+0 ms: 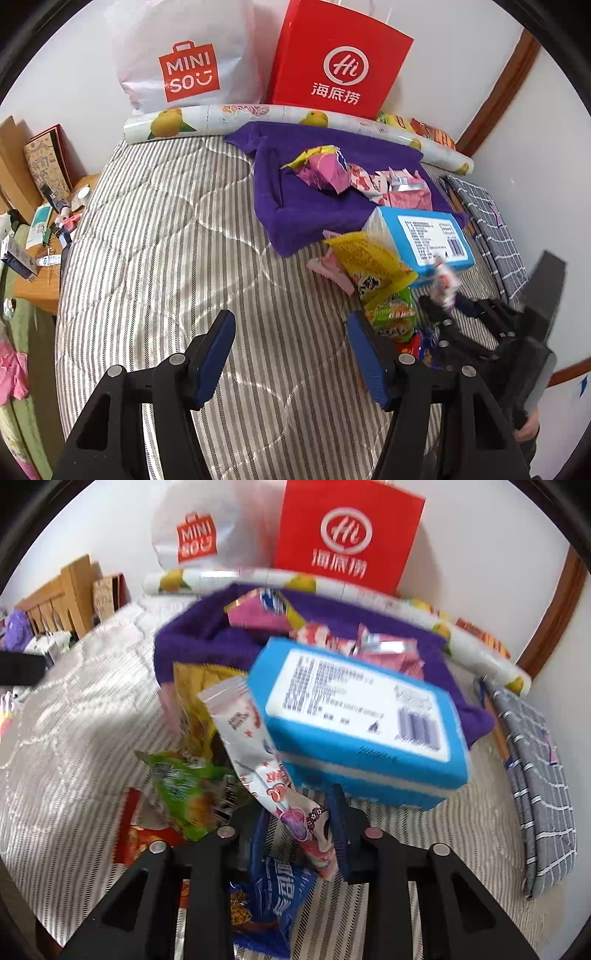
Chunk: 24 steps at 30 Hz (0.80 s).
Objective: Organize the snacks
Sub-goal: 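Grasp the long white-red stick snack packet with the right tool, then grasp the red chip bag with the left tool while the right tool holds the stick packet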
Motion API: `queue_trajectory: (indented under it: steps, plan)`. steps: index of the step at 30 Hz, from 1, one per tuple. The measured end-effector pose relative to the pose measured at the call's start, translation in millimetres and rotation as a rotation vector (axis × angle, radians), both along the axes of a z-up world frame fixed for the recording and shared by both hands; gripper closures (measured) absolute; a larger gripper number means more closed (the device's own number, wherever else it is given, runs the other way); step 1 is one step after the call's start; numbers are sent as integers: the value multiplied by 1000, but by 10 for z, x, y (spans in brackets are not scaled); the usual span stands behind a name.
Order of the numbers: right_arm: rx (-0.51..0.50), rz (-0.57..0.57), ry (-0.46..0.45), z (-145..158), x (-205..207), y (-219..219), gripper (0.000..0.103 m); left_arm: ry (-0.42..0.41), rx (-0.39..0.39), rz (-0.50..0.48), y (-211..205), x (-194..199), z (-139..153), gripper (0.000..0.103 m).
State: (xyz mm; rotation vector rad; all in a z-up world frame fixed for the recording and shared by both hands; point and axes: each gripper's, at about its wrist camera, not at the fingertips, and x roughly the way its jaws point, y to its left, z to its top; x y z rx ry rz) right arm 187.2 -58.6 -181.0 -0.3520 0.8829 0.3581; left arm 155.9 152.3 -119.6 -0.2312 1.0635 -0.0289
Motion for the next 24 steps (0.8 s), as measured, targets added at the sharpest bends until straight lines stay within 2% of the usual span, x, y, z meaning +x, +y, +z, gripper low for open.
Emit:
queue_trajectory:
  steps: [6, 13, 22, 24]
  plan:
    - [69, -38, -74, 331, -168, -171, 74, 23, -24, -21, -103, -75, -161, 42]
    - [194, -145, -52, 593, -326, -616, 74, 75, -57, -28, -243, -189, -439, 42]
    - [278, -216, -9, 576, -436, -979, 74, 119, -108, -56, -448, -314, -740, 42]
    - [277, -219, 9, 523, -463, -1012, 74, 88, -101, -53, -478, -367, -749, 40]
